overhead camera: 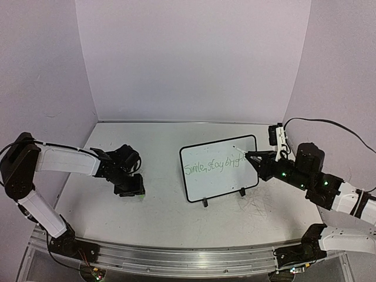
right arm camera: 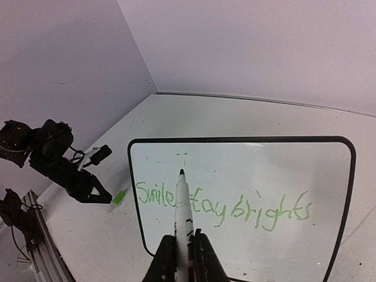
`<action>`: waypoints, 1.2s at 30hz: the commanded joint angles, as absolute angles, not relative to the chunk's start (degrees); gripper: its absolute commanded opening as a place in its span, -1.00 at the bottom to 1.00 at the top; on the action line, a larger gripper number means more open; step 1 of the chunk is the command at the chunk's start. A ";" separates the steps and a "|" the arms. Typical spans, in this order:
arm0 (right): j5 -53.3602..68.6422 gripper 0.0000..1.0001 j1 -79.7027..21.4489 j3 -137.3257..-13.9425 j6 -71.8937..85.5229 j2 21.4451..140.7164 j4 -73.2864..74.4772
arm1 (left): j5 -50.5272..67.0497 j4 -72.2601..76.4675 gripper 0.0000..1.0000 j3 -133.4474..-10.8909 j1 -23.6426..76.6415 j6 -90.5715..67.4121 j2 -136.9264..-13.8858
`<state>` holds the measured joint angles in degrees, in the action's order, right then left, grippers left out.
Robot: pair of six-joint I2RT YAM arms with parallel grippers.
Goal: Write a sentence on the whiteboard
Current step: Pick up the pen cap from the center of the board.
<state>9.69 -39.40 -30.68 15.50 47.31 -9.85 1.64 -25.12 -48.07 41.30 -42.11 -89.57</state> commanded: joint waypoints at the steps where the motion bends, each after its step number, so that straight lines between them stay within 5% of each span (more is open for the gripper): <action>1: 10.04 -0.92 -39.20 -30.22 15.95 45.51 -12.81 | -3.81 -25.58 -0.17 -52.07 42.53 -41.42 -93.18; 24: 10.33 -0.92 -39.21 -29.50 17.22 46.75 -13.45 | -9.38 -25.52 -0.46 -53.76 45.05 -39.27 -101.04; 36: 10.45 -0.92 -39.22 -30.03 17.39 47.71 -13.29 | -13.39 -26.95 -0.96 -53.68 46.50 -37.44 -100.42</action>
